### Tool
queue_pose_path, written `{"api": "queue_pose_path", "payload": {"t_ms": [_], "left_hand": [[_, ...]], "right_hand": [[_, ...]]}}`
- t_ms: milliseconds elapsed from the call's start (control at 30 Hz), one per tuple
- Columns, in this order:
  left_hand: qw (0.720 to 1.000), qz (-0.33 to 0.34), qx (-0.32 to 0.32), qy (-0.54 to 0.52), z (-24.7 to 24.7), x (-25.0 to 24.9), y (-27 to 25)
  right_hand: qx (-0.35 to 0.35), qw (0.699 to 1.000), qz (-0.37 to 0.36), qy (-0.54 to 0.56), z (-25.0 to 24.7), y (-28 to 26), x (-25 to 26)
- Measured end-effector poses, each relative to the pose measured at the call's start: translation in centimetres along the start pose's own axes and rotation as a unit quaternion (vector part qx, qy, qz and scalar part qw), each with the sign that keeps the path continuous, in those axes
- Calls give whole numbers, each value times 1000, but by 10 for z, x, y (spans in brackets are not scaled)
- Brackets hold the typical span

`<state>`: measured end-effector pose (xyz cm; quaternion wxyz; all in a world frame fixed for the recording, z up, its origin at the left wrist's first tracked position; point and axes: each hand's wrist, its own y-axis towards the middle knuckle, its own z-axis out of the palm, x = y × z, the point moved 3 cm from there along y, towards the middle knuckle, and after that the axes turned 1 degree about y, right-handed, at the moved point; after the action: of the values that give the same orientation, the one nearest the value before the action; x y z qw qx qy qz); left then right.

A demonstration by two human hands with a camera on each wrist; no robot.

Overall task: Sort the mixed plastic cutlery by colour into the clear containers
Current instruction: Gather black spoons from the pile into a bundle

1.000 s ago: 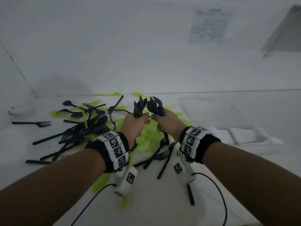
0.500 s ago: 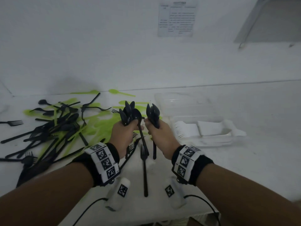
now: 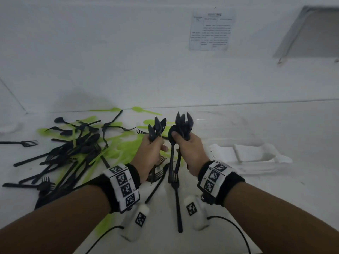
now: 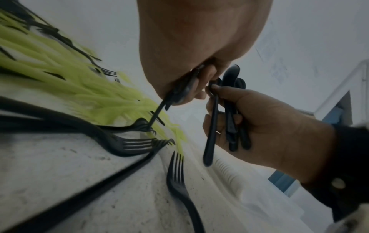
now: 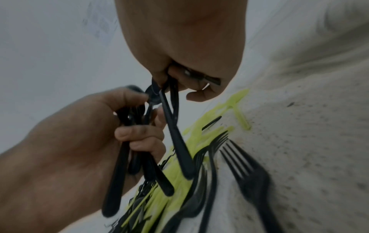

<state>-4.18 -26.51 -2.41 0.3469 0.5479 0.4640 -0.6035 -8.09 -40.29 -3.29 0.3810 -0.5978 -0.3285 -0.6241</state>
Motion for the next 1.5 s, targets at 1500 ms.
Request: {"api": "queue_pose_path", "payload": {"t_ms": [1500], "left_hand": [[980,90,38,174,-4,-5,17]], "right_hand": [[-55,995,19,75,3,16,1]]}}
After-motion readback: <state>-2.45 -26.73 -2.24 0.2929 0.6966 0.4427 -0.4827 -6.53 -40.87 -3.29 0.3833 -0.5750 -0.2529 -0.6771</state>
